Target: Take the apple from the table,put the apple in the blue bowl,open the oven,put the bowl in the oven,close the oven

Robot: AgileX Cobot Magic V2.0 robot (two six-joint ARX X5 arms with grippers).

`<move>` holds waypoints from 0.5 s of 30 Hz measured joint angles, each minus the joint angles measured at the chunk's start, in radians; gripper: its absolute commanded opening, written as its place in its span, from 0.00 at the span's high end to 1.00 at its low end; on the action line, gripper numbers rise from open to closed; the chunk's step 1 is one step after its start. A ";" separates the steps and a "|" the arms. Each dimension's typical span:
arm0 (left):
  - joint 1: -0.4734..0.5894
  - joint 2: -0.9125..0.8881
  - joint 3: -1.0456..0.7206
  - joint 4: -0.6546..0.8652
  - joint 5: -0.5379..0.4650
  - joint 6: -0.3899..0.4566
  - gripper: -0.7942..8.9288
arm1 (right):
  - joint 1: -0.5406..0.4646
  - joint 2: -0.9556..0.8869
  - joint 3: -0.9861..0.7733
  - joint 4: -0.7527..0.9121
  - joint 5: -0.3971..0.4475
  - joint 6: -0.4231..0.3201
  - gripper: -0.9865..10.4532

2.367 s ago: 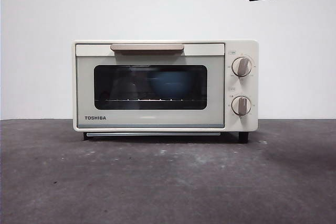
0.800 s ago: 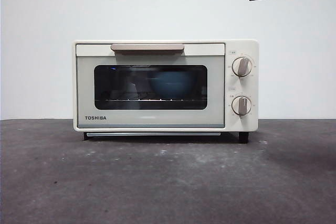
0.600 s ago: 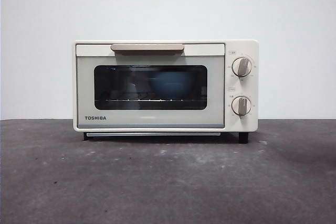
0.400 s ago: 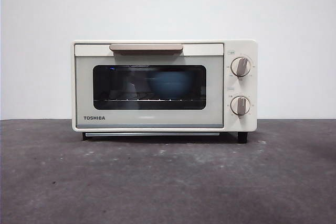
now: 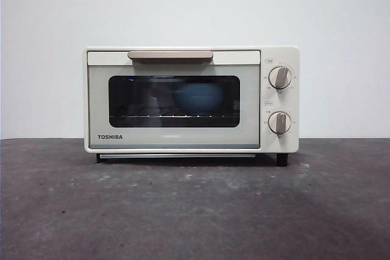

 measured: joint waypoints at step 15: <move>0.000 0.000 0.000 0.000 0.000 0.000 0.91 | -0.023 -0.215 -0.345 0.105 0.000 -0.004 0.91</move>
